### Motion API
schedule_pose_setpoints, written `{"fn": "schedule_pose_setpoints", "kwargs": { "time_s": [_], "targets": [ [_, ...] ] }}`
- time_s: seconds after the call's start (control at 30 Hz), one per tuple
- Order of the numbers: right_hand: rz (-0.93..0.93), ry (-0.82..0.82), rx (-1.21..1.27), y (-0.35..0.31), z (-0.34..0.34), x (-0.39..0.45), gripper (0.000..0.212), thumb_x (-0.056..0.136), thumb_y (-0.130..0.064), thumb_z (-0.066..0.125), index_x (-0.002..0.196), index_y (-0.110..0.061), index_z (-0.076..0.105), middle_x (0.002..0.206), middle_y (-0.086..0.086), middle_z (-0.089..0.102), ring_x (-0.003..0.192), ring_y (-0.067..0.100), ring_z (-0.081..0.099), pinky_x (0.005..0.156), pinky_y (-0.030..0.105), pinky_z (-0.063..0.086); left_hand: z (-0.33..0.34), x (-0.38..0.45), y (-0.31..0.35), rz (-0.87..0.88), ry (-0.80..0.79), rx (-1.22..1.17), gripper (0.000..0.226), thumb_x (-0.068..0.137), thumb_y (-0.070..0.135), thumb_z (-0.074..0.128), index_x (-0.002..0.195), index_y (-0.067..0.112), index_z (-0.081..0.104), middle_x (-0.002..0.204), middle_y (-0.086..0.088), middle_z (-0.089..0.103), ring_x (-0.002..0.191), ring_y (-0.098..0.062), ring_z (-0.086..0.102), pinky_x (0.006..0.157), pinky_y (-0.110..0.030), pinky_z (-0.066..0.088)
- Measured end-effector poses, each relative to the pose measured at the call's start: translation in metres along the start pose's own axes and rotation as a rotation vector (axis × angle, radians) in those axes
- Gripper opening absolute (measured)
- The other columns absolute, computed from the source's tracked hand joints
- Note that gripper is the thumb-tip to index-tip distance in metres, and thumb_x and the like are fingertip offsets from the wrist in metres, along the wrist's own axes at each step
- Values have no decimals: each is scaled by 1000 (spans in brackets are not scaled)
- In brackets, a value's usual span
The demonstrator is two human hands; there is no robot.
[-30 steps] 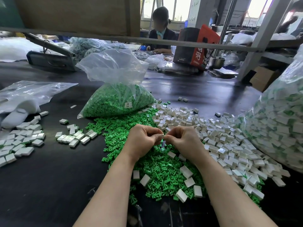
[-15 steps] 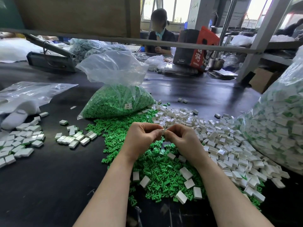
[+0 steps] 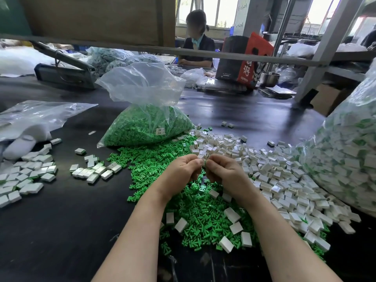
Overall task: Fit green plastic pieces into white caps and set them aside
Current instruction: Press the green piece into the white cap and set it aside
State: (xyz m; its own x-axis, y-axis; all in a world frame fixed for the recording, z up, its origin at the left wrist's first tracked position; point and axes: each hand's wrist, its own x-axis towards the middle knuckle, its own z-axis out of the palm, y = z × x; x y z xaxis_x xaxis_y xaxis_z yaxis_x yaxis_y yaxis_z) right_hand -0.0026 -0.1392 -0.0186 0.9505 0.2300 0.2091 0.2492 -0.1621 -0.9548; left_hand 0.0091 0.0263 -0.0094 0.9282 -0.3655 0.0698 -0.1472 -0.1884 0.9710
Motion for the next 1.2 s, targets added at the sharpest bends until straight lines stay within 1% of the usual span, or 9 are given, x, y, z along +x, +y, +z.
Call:
{"fn": "schedule_pose_setpoints", "kwargs": {
  "time_s": [0.2,0.3,0.37,0.47,0.63,0.83,0.93,1.07,1.2],
  "targets": [
    [100,-54,125,-3,-1,-2,31,102,-15,49,72,-13,57,59,-2,47,52,11,39,51,20,33,2,-2,2,-15,-58,-81,30,103,16,39,75,15,49,63,4,44,62,-13,37,63,-27,33],
    [130,-84,193,-5,-2,-3,30,101,-12,48,72,-13,58,58,-2,43,48,8,35,46,16,31,5,-2,4,-17,-85,-89,36,103,14,39,68,18,44,55,8,40,48,-6,33,48,-15,31],
    [141,-103,227,-6,-4,-3,26,100,-9,48,76,-11,58,60,-1,41,48,7,33,45,15,29,5,-2,5,-14,-108,-101,38,102,12,38,65,19,41,51,11,38,42,-3,30,42,-12,26],
    [146,-129,222,-5,-5,-3,21,99,-7,49,80,-9,59,61,-3,42,48,5,33,45,13,29,4,-3,5,-26,-131,-98,40,102,12,37,62,20,38,50,10,36,41,-4,28,40,-13,25],
    [149,-174,215,-3,-9,-3,20,98,-9,49,99,11,56,59,-5,41,48,3,31,45,12,28,4,-4,5,-41,-163,-68,40,102,12,36,62,19,37,53,7,34,43,-6,26,40,-15,23],
    [152,-223,237,-4,-10,-3,17,91,-15,59,96,1,54,56,-10,41,47,2,31,45,12,28,1,-5,6,-54,-223,-62,37,101,9,36,65,18,37,51,10,34,41,-3,28,40,-12,25],
    [155,-232,229,-2,-11,-3,19,94,-13,56,101,4,56,56,-11,41,47,1,31,45,12,28,2,-5,7,-53,-229,-65,37,100,8,36,65,18,36,50,11,34,40,-2,28,40,-11,25],
    [181,-230,223,-1,-11,-2,45,88,-22,61,108,17,54,57,-10,42,48,2,31,46,12,28,2,-4,7,-60,-222,-67,38,101,6,36,64,16,36,51,10,34,41,-1,31,41,-11,26],
    [167,-235,208,0,-12,-3,37,87,-24,60,102,10,59,60,-9,43,51,3,32,48,14,28,1,-5,8,-71,-238,-62,37,101,6,37,65,15,36,54,7,34,41,-1,32,42,-9,28]
  ]
}}
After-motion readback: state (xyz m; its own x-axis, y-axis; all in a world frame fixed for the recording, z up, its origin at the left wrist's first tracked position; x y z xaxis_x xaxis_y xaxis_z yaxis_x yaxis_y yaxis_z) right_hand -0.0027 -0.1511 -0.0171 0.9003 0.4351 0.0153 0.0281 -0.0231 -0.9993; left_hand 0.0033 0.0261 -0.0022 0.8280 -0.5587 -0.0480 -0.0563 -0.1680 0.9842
